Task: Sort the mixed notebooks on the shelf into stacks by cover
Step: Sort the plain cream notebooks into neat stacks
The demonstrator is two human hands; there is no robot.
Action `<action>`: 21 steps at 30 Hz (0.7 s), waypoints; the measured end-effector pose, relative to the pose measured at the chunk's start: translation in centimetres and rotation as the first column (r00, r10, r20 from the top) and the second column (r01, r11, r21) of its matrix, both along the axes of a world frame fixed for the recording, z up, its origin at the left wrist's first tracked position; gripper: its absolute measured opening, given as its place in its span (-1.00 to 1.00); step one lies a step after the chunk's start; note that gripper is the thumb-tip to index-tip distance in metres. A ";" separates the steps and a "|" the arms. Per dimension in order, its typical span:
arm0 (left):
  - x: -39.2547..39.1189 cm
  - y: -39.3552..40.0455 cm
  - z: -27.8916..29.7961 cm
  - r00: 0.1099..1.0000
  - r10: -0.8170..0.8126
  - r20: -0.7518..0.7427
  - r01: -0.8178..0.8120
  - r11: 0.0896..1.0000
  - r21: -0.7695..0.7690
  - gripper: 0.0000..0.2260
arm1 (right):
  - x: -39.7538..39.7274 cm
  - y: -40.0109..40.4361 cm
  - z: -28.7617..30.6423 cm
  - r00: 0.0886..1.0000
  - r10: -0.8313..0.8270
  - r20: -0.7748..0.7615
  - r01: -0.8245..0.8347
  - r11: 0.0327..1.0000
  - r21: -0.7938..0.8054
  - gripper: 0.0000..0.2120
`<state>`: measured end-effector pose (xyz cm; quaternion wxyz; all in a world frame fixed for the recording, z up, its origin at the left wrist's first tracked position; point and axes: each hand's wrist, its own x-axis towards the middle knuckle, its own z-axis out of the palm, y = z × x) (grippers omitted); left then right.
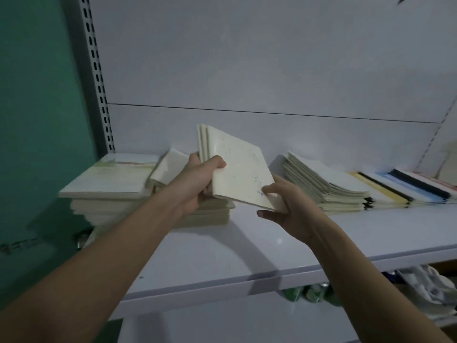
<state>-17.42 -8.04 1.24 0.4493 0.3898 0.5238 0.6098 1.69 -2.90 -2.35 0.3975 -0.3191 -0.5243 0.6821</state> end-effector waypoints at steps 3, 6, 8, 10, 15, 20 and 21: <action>4.6 2.4 -2.9 0.997 -0.043 0.066 0.049 0.994 -0.102 -0.70 | 4.6 1.9 -1.8 0.993 -0.059 0.101 0.059 0.998 0.008 -0.70; 7.6 4.5 -6.0 0.995 -0.024 0.097 0.041 0.983 -0.181 -0.71 | 7.6 3.4 -4.1 0.973 -0.111 0.204 0.106 0.994 0.037 -0.74; 8.8 5.4 -7.5 0.999 0.009 0.031 -0.003 0.981 -0.192 -0.74 | 8.4 4.2 -5.0 0.947 -0.102 0.305 0.079 0.993 0.088 -0.72; 9.6 6.2 -8.2 0.997 0.050 -0.050 -0.057 0.985 -0.163 -0.77 | 8.5 4.9 -5.1 0.925 -0.089 0.370 0.031 0.987 0.158 -0.70; 9.2 8.3 -9.5 0.946 0.038 -0.322 -0.093 0.983 -0.156 -0.56 | 6.2 8.4 -6.2 0.817 -0.283 0.502 0.049 0.901 0.430 -0.58; 9.4 8.2 -12.5 0.713 0.134 -0.688 -0.189 0.982 -0.005 -0.52 | 5.8 8.8 -9.6 0.585 -0.624 0.518 0.158 0.714 0.682 -0.48; 9.2 8.3 -12.7 0.726 0.136 -0.674 -0.178 0.984 0.007 -0.50 | 6.2 8.8 -9.8 0.609 -0.649 0.456 0.209 0.686 0.697 -0.49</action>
